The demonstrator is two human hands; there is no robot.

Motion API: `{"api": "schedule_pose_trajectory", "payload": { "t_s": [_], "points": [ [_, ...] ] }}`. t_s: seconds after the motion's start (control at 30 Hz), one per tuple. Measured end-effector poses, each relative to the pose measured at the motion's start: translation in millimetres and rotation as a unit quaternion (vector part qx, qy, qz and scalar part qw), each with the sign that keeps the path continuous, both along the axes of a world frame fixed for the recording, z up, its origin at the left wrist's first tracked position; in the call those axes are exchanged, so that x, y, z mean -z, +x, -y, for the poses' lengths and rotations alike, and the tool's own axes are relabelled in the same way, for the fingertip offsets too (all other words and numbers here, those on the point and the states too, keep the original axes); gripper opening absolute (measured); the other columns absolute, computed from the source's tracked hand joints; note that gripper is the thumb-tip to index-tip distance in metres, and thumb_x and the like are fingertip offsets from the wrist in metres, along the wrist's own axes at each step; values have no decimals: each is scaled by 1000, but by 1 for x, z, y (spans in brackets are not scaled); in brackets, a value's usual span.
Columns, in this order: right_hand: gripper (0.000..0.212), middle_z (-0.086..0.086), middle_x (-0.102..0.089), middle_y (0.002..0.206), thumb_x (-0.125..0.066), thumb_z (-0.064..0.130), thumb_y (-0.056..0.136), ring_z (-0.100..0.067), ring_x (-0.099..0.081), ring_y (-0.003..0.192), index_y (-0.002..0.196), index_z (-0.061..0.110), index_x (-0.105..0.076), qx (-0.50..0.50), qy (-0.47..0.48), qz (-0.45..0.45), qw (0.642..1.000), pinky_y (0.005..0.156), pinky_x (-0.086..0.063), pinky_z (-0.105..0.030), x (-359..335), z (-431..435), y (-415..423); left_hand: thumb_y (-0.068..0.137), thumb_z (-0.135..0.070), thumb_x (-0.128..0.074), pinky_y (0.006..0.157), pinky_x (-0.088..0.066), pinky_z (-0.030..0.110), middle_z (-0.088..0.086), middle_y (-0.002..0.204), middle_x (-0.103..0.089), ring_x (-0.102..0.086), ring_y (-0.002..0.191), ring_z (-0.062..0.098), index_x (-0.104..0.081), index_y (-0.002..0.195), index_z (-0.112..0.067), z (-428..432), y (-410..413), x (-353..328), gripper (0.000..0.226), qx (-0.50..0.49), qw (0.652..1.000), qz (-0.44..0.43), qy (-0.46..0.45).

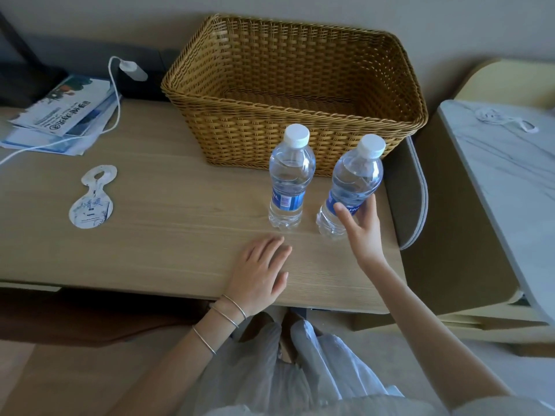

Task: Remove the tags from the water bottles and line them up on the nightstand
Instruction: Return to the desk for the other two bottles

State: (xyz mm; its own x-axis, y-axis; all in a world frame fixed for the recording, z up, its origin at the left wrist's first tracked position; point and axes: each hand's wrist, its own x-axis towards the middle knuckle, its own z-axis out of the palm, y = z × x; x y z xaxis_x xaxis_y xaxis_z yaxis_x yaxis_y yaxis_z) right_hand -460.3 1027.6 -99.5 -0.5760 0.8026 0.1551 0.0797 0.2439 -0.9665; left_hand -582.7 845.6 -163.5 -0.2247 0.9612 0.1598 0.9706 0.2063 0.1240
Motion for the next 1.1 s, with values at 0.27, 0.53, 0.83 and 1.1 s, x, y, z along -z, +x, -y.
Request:
{"api": "schedule_pose_trajectory", "payload": {
  "t_s": [0.27,0.53,0.83,1.1],
  "points": [
    [45,-3,-63,105,-74,44,72,-17,-61,99,109,27,-55,27,18,19,999,84,-52,-34,-6,11,12,87,-33,-44,102,-32,38,8,135,-52,-47,124,27,-57,125,-13,0,-1,0,45,4,1000,5,8],
    [32,1,-65,89,-78,33,70,-13,-62,84,95,23,-61,76,-23,113,990,71,-50,-21,-26,52,46,84,-27,-42,98,-38,40,10,134,-52,-47,123,28,-57,123,-12,1,-7,-8,44,21,998,47,-24],
    [40,11,-66,89,-81,25,69,0,-63,79,100,23,-56,115,-59,137,982,67,-49,-13,-40,52,47,85,-26,-42,95,-39,34,6,130,-56,-53,114,23,-60,119,-11,13,-24,-11,41,30,996,82,-1],
    [51,7,-66,99,-81,29,68,-6,-65,87,111,19,-55,111,-52,136,983,67,-49,-11,-38,49,36,86,-48,-45,103,-33,31,14,134,-51,-44,122,25,-42,135,-1,-10,-30,-36,67,-101,976,167,95]
  ]
}}
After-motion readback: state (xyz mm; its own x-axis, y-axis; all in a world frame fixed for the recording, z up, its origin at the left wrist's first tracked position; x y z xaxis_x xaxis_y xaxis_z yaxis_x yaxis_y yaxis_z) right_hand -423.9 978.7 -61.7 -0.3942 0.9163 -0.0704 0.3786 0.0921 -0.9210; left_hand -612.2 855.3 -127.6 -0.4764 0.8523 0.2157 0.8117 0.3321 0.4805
